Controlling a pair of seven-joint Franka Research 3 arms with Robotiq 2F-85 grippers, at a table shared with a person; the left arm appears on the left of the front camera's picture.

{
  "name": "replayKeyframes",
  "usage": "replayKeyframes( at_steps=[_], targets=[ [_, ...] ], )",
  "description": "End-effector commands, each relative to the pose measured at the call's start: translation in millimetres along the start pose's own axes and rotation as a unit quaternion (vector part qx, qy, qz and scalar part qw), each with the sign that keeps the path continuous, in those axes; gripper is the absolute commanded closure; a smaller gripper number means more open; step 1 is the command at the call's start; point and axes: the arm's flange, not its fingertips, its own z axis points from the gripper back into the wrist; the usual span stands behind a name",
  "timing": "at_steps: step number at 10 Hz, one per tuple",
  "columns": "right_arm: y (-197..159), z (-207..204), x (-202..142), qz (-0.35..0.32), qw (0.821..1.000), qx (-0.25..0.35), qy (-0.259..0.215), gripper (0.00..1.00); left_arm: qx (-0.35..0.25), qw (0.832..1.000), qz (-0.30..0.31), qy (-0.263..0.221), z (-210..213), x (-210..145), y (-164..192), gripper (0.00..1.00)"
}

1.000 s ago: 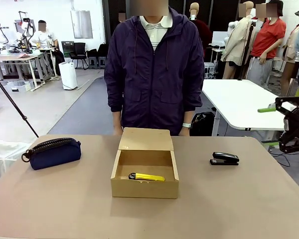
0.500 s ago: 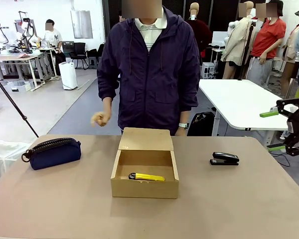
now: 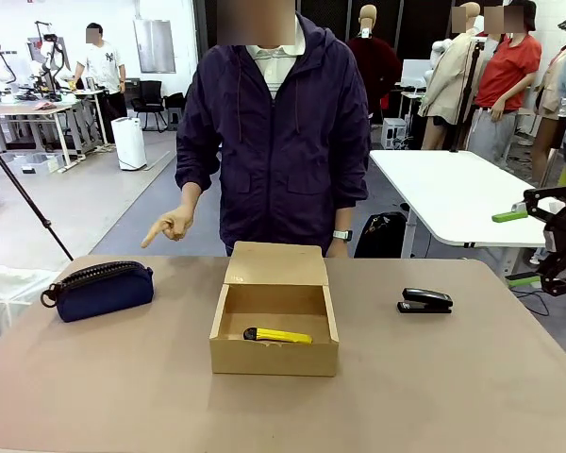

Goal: Pack the items into the box.
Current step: Pick up the item specified by the human and place it in the Mailer Box.

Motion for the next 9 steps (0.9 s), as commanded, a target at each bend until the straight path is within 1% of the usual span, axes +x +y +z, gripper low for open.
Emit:
replayKeyframes(
  at_steps=[1,3,4,5,6,7,8,9],
  targets=[
    [3,3,0,-0.003,1.0,-0.002,0.006,0.0,-0.011,1.0,0.0,-0.004,0,0,-2,0.0],
    [3,3,0,-0.003,1.0,-0.002,0.006,0.0,-0.011,1.0,0.0,-0.004,0,0,-2,0.0],
    [3,3,0,-0.003,1.0,-0.002,0.006,0.0,0.0,1.0,0.0,0.0,0,0,0,0.0],
    [3,3,0,-0.003,1.0,-0.002,0.006,0.0,-0.003,0.995,-0.082,0.064,47,4,19,0.0],
    [3,3,0,-0.003,1.0,-0.002,0.006,0.0,0.096,0.978,-0.126,0.134,10,10,-15,0.0],
    [3,3,0,-0.003,1.0,-0.002,0.006,0.0,0.195,0.945,-0.176,0.193,-54,39,-73,0.0],
    [3,3,0,-0.003,1.0,-0.002,0.006,0.0,0.298,0.9,-0.201,0.246,-153,67,-134,0.0],
    [3,3,0,-0.003,1.0,-0.002,0.006,0.0,0.365,0.859,-0.239,0.268,-225,74,-162,0.0]
  ],
)
